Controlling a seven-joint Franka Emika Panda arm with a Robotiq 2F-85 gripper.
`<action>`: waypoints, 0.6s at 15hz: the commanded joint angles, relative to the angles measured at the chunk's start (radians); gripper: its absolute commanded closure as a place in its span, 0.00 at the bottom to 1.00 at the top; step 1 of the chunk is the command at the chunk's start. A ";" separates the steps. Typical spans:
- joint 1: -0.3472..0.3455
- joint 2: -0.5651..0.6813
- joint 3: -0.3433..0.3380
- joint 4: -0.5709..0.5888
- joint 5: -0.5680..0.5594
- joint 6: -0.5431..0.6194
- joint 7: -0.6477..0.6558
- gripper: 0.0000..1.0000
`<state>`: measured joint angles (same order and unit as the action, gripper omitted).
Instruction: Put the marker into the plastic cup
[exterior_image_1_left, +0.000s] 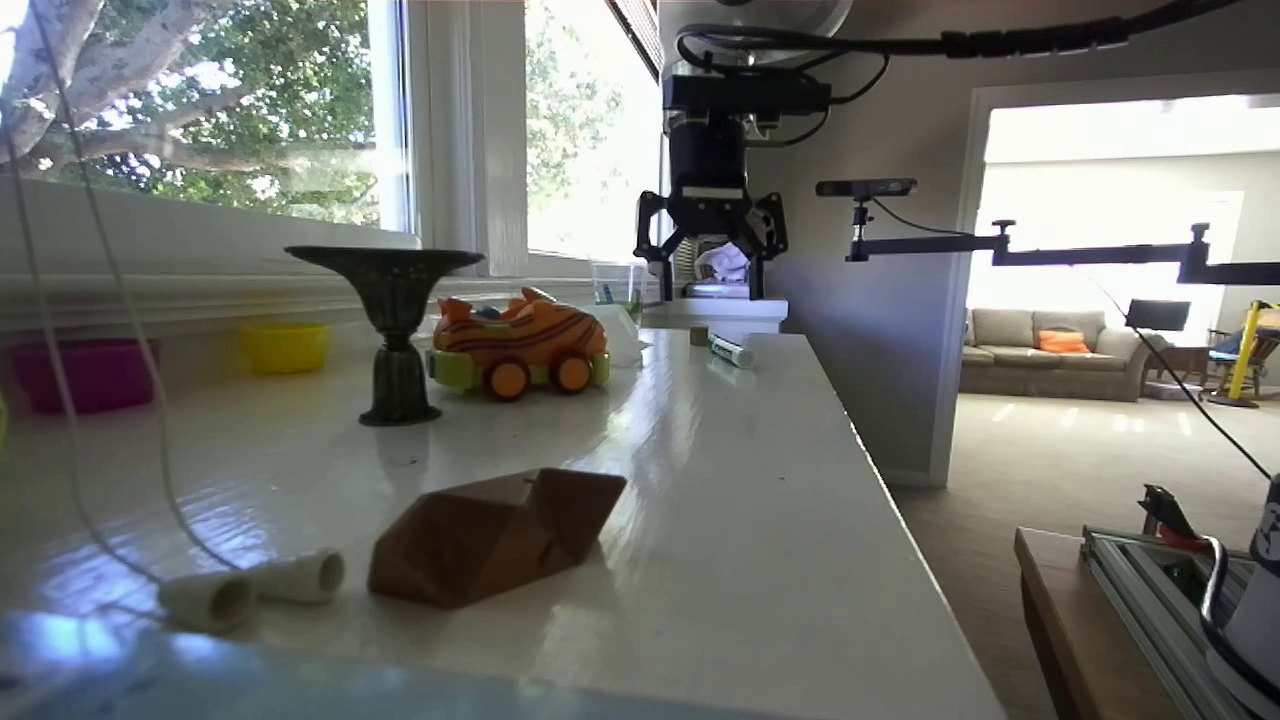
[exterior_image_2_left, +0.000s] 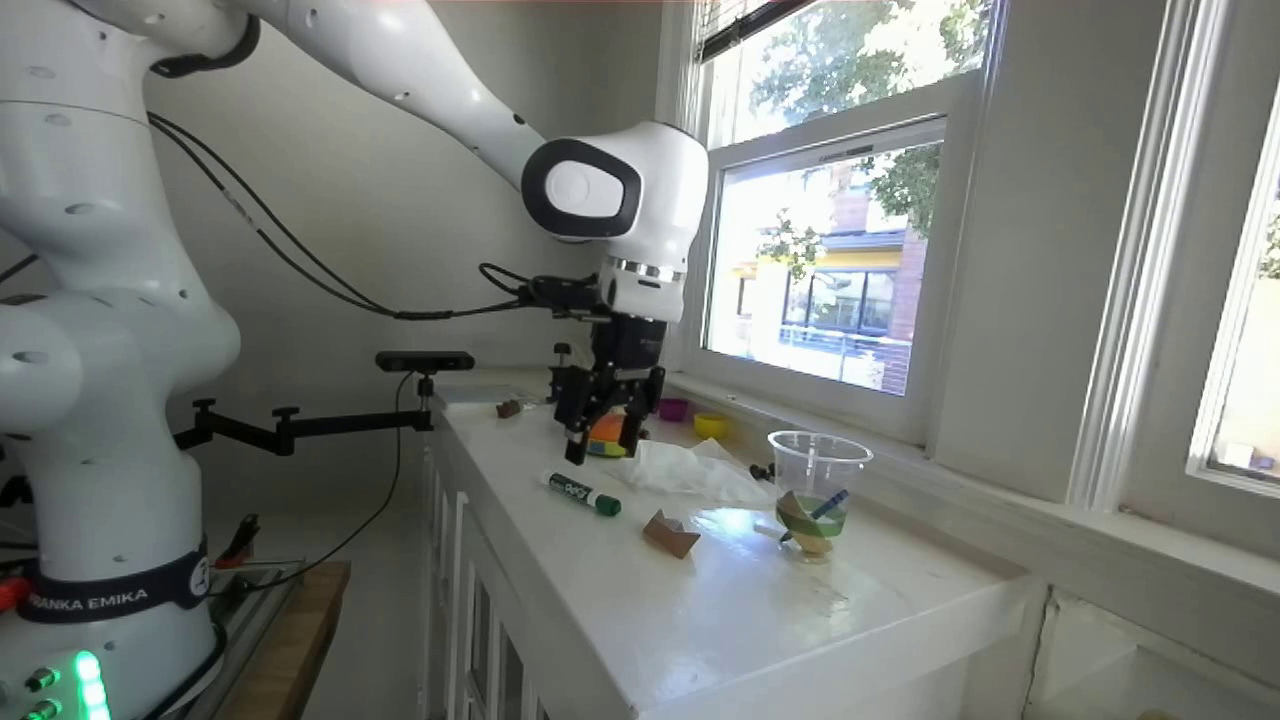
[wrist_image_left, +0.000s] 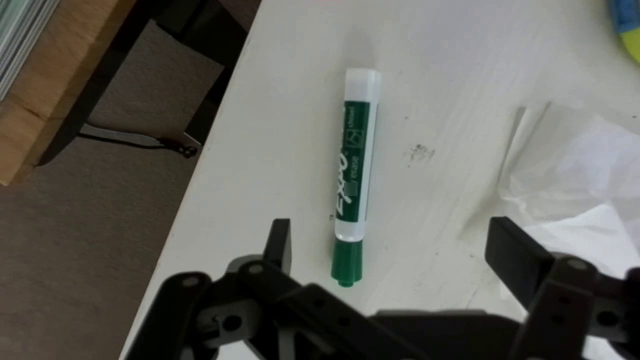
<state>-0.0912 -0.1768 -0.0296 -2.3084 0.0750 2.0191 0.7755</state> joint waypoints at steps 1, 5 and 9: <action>-0.007 0.007 0.004 0.008 -0.075 -0.008 -0.025 0.00; -0.006 -0.009 0.005 -0.038 -0.110 0.072 -0.009 0.00; -0.011 -0.015 0.008 -0.093 -0.149 0.181 0.013 0.00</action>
<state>-0.0913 -0.1715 -0.0284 -2.3499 -0.0316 2.1207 0.7715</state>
